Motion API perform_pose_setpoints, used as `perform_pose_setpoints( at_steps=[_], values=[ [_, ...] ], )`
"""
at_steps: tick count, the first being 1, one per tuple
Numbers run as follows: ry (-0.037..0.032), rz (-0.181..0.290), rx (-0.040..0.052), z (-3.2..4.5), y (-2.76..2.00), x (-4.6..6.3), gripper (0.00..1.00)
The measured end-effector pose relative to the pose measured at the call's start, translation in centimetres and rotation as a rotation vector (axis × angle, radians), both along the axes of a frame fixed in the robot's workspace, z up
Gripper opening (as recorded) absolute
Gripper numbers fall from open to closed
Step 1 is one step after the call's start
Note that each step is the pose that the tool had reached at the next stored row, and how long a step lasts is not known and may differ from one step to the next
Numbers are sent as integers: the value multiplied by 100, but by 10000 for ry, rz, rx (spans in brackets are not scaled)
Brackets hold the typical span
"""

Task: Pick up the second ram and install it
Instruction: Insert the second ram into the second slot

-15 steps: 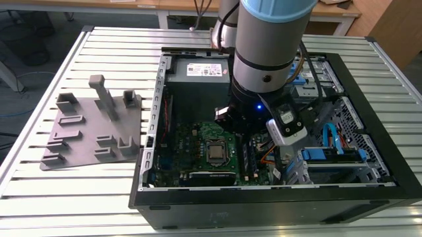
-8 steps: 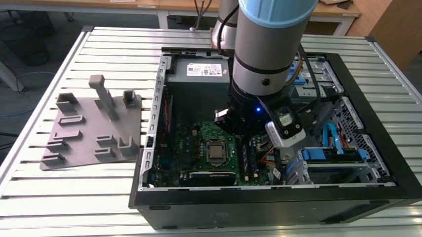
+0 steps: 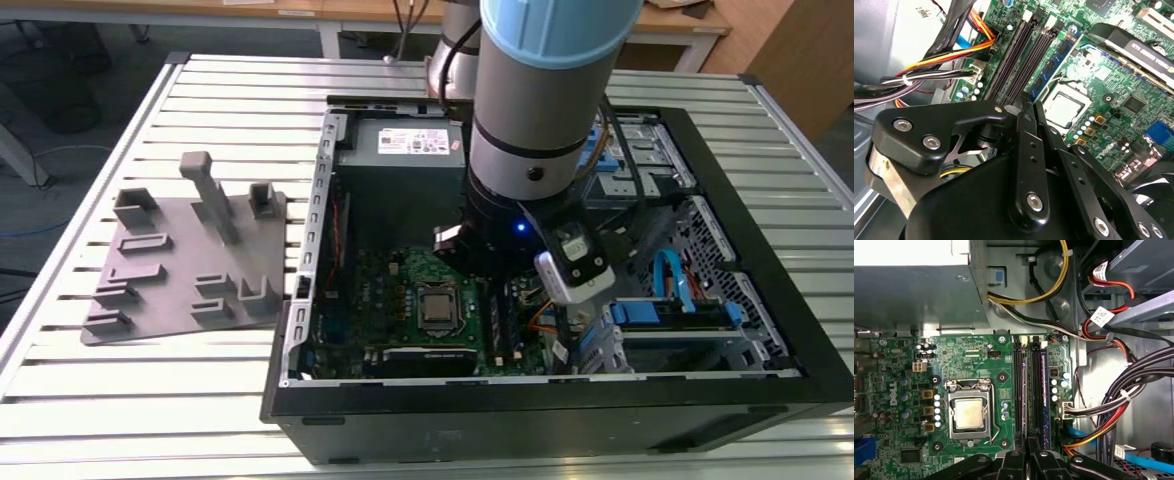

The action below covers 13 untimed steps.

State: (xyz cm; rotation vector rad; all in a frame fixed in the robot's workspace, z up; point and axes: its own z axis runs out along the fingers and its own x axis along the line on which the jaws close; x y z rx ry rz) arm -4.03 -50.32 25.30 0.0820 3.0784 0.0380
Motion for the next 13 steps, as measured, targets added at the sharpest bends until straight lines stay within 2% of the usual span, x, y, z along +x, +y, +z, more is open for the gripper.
perform_pose_setpoints(
  at_steps=[8, 13],
  values=[
    [0, 0, 0, -115, 26, 0, 14],
    [0, 0, 0, -177, 69, 1, 14]
  ],
)
